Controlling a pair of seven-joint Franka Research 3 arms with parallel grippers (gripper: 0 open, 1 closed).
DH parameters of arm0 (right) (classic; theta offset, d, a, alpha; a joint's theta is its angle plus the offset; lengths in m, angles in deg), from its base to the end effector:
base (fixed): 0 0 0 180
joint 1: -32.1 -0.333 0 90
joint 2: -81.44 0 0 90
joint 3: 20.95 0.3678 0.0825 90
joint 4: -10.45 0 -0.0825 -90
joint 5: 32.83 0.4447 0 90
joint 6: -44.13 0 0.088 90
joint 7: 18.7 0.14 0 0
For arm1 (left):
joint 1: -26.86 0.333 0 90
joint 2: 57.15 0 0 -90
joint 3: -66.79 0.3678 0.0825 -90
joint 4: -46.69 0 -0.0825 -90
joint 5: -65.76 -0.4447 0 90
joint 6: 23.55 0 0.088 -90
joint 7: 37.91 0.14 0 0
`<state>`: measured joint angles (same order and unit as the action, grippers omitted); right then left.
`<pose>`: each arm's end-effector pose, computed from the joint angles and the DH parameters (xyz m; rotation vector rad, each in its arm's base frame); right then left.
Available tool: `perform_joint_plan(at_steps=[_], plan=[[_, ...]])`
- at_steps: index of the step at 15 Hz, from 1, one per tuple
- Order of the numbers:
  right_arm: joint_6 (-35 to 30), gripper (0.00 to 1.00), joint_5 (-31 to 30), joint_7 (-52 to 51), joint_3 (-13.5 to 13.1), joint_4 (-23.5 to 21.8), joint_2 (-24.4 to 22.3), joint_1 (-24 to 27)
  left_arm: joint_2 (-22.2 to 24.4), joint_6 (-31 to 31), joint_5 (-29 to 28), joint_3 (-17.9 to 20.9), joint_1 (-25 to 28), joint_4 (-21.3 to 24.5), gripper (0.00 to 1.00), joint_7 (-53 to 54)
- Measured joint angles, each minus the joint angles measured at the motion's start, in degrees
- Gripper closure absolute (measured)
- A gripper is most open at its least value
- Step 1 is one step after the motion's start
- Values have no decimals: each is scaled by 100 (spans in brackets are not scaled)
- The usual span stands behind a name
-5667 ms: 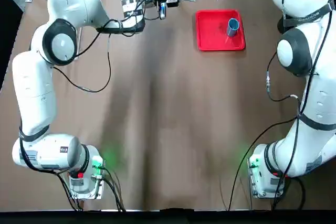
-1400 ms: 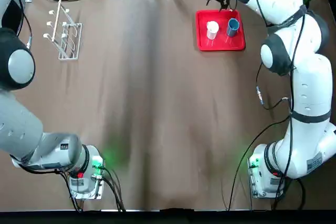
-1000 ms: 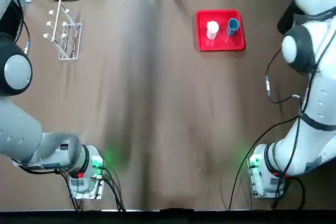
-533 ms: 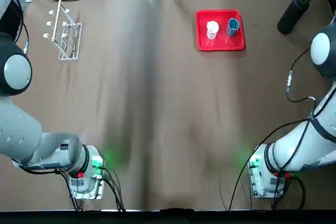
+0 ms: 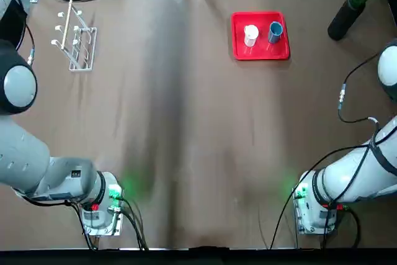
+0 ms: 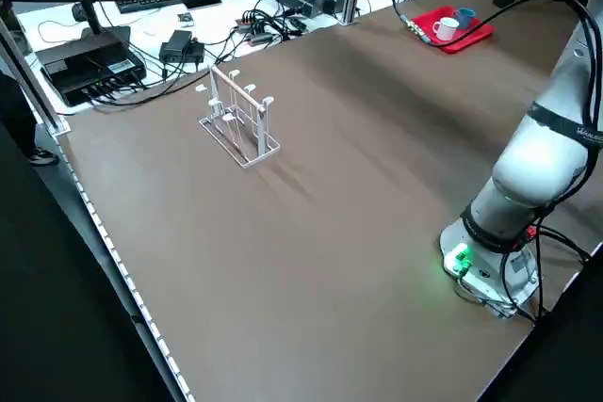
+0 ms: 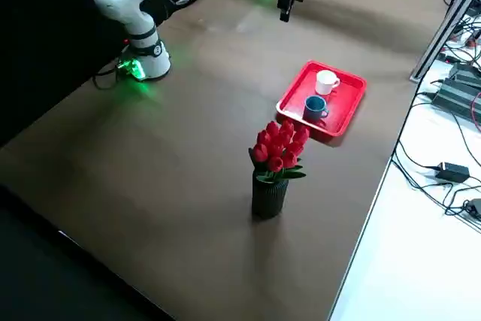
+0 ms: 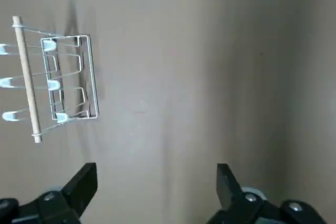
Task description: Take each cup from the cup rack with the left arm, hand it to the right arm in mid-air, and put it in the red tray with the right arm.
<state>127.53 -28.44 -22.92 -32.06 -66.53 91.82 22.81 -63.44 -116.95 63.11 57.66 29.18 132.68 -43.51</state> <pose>0.6653 0.0030 0.6391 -3.0941 -0.0776 0.0985 0.6570 -0.0666 0.6169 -3.1148 0.0347 -0.0373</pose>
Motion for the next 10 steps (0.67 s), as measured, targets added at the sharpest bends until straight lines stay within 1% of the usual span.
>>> perform_joint_plan(at_steps=[2, 4, 6, 7, 10], plan=[[268, 0, 0, -19, 8, -249, -260, -6, 6, 0, 0, 1, 0, -34, 0, 0], [565, 0, -6, -67, 16, -689, -581, -15, 2, 0, 0, 1, 0, -33, 0, 0], [650, 0, -135, -98, 45, -1056, -786, -100, -1, 0, 0, 2, 0, -32, 0, 0], [682, 0, -209, -97, 57, -1148, -831, -151, -1, 0, 0, 2, 0, -32, 0, 0], [774, 0, -318, -96, 41, -1217, -856, -175, -2, 0, 0, 2, 0, -31, 0, 0]])
